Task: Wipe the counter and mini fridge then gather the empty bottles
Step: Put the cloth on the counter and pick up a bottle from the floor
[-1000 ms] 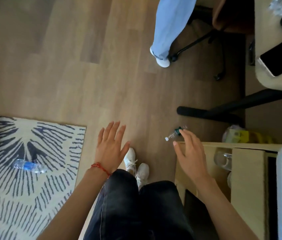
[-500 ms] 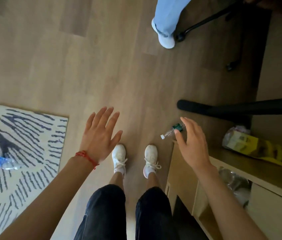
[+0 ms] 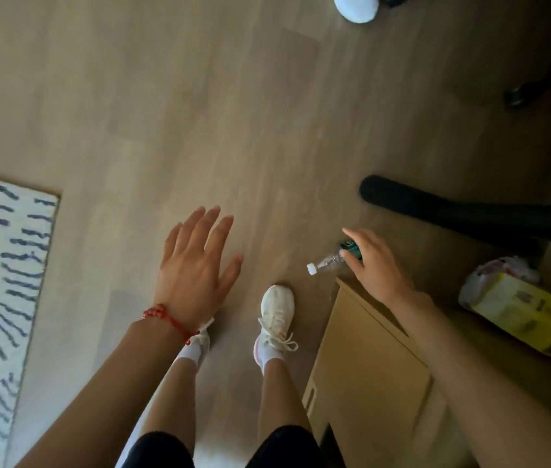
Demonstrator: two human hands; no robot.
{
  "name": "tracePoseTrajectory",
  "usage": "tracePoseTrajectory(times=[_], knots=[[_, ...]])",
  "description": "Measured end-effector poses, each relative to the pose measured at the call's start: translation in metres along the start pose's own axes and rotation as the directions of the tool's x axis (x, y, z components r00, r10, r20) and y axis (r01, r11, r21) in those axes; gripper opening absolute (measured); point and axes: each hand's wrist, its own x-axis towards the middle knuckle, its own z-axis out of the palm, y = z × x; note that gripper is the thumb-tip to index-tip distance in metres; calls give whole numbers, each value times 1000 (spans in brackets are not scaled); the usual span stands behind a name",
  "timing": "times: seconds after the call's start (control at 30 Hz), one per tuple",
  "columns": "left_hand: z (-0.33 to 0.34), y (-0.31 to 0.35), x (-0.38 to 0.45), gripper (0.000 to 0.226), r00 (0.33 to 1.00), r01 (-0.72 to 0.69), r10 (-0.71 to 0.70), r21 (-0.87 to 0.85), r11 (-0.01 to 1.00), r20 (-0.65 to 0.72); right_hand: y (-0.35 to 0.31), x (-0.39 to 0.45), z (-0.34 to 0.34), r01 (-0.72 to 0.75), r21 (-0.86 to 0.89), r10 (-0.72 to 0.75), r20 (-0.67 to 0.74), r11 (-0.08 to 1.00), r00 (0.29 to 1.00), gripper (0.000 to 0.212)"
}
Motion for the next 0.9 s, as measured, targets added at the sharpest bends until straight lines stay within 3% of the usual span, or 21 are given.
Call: tracePoseTrajectory(times=[0.43, 0.77, 0.9], knots=[[167, -27, 25, 69, 967, 20, -30, 43, 999, 252, 110, 94, 116, 0, -198, 48, 240, 980, 969, 54], [218, -32, 47, 57, 974, -20, 15, 22, 1000, 225, 141, 137, 161, 164, -358, -10, 393, 919, 919, 76], [232, -34, 46, 59, 972, -28, 23, 18, 999, 234, 150, 141, 175, 226, -454, -6, 437, 862, 900, 75]])
